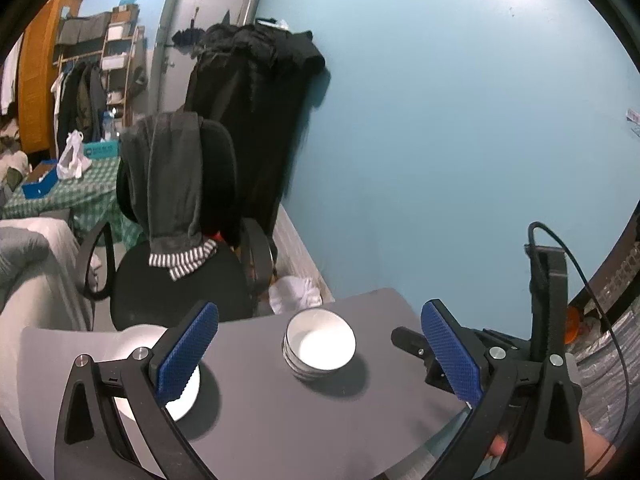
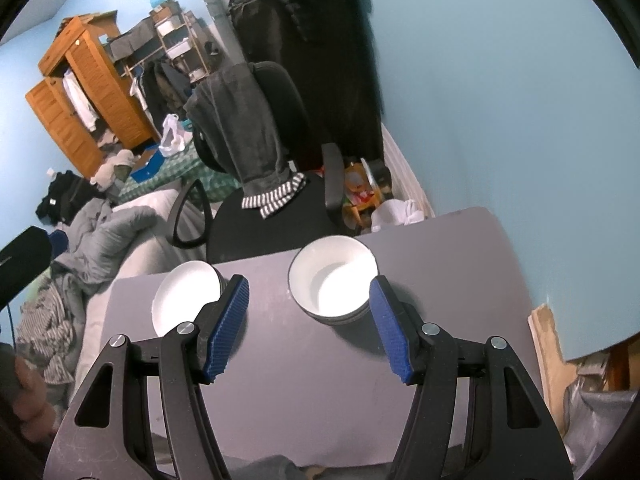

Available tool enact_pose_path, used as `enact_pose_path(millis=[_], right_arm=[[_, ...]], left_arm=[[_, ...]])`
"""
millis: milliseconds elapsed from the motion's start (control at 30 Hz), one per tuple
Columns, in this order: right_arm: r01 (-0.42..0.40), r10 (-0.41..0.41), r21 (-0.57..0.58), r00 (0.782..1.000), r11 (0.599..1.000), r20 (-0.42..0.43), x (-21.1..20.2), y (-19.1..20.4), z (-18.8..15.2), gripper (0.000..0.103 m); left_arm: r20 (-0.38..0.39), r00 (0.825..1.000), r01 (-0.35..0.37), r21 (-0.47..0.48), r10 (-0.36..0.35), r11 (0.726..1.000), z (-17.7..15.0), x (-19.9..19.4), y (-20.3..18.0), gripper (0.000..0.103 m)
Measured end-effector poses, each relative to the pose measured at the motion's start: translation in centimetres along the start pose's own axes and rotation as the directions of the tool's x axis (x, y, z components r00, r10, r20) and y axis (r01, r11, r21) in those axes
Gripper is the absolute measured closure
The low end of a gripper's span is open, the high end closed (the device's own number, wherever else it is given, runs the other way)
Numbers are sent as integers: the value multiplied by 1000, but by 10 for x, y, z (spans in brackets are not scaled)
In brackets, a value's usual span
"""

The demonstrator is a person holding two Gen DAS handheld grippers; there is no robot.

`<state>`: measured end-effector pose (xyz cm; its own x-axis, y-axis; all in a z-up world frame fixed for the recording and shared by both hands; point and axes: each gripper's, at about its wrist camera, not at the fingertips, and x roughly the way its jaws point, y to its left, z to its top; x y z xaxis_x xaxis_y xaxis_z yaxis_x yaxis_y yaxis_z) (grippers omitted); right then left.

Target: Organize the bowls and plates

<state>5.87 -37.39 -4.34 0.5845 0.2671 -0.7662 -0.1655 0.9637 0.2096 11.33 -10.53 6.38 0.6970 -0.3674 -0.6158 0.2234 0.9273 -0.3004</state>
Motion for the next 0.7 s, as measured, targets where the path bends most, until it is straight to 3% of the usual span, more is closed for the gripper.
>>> enact_pose_path(millis=[367,700], right_arm=[[-6,6,-18,1000,1000,-10,7,-6,10,42],[-5,3,-34,998,999,-59,23,-28,22,42]], left_arm=[[7,1000,21,14,-21,1000,3,10,-10,1],[-84,996,-12,19,14,1000,5,48,-23,1]])
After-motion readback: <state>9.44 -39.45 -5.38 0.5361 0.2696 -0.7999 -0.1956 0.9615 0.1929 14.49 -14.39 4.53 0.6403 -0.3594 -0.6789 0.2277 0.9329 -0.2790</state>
